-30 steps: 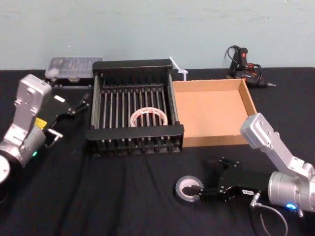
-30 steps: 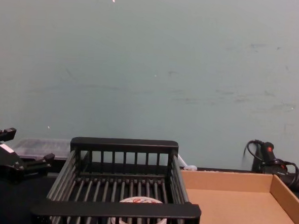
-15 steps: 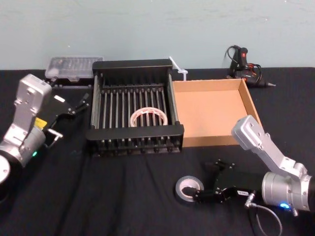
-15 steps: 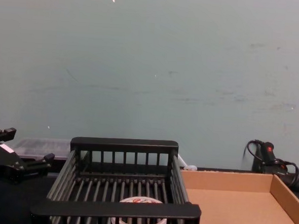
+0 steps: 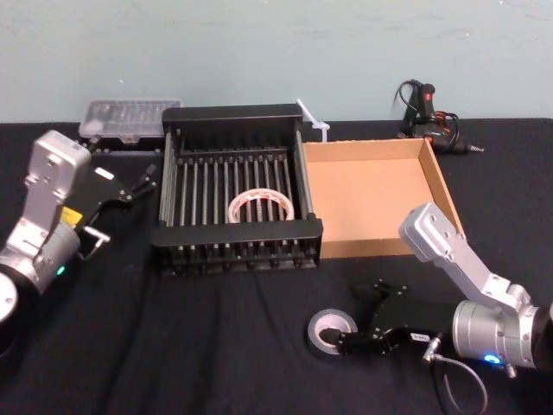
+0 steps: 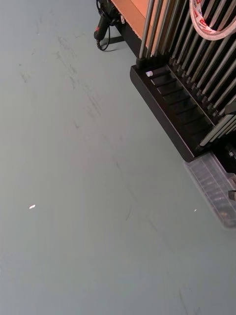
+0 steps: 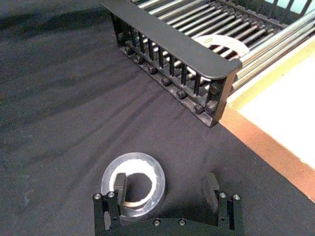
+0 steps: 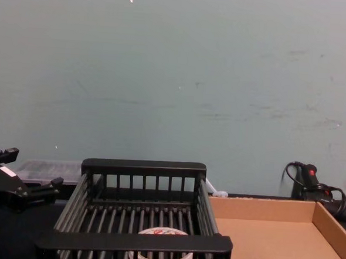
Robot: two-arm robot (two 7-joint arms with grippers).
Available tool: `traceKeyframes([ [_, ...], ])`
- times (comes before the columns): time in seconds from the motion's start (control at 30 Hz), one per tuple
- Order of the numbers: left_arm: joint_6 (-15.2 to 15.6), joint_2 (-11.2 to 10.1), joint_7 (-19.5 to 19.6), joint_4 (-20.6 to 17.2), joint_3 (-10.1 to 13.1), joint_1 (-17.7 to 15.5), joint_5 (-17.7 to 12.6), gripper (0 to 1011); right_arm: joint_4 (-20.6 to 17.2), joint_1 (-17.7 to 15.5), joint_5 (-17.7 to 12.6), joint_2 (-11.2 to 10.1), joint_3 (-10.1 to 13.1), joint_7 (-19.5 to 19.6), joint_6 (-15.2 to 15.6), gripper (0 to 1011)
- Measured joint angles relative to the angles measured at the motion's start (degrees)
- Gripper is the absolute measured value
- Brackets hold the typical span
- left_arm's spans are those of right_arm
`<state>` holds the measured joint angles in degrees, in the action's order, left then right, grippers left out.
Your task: Pick up the white tape and place it into the black box , Pick up the silver tape and place it into the brown box.
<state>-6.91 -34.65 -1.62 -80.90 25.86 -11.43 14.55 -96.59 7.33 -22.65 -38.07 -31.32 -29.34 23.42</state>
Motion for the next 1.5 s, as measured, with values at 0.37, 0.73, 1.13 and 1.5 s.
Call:
traceKeyframes([
  [0.37, 0.0, 0.0, 0.0, 0.0, 0.0, 0.0, 0.0, 1001, 1.3, 0.8, 0.6, 0.9, -0.6, 0.0, 0.2, 1002],
  [0.73, 0.0, 0.0, 0.0, 0.0, 0.0, 0.0, 0.0, 1001, 1.7, 0.9, 0.9, 1.2, -0.6, 0.0, 0.0, 1002],
  [1.13, 0.0, 0.0, 0.0, 0.0, 0.0, 0.0, 0.0, 1001, 1.6, 0.9, 0.9, 1.1, -0.6, -0.1, 0.0, 941],
  [1.5, 0.0, 0.0, 0.0, 0.0, 0.0, 0.0, 0.0, 1001, 1.5, 0.9, 0.8, 1.1, -0.6, -0.1, 0.0, 625],
])
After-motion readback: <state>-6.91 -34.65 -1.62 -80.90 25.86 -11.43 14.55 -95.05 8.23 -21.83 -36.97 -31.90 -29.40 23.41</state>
